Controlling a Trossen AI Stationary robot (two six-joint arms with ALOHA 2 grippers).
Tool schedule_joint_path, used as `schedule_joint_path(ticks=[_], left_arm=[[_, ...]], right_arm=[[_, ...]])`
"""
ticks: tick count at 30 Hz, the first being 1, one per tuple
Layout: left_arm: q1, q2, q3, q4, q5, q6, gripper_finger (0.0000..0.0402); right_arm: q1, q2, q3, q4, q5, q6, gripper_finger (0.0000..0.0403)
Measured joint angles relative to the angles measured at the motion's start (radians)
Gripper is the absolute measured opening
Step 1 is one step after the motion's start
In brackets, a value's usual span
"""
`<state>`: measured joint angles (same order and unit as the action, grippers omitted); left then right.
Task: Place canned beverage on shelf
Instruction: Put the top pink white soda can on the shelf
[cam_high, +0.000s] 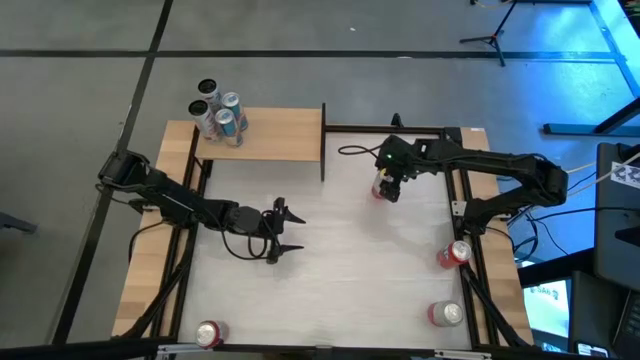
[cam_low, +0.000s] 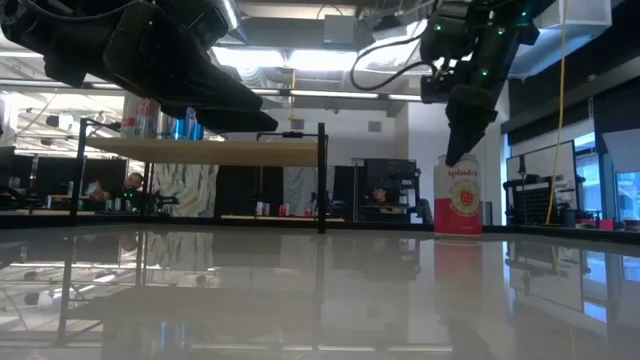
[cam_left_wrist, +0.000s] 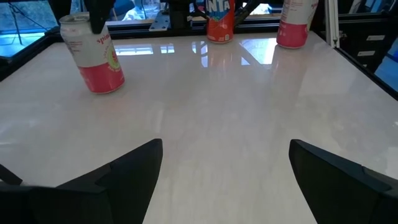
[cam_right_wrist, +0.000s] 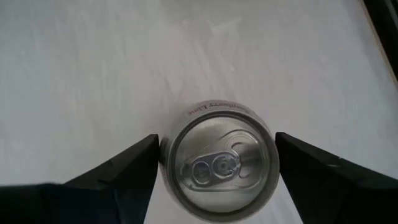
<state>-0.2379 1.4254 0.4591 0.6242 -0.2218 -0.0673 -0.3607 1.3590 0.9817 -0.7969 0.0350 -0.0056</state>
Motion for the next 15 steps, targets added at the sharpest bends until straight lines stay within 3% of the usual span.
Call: schedule_joint_path(ticks=[15], left_arm=[[0.0,0.0,0.0,-0.002,0.002,0.0,0.0341]], right_arm=[[0.0,0.01,0.0,-0.005,0.002,0.009,0.0305]])
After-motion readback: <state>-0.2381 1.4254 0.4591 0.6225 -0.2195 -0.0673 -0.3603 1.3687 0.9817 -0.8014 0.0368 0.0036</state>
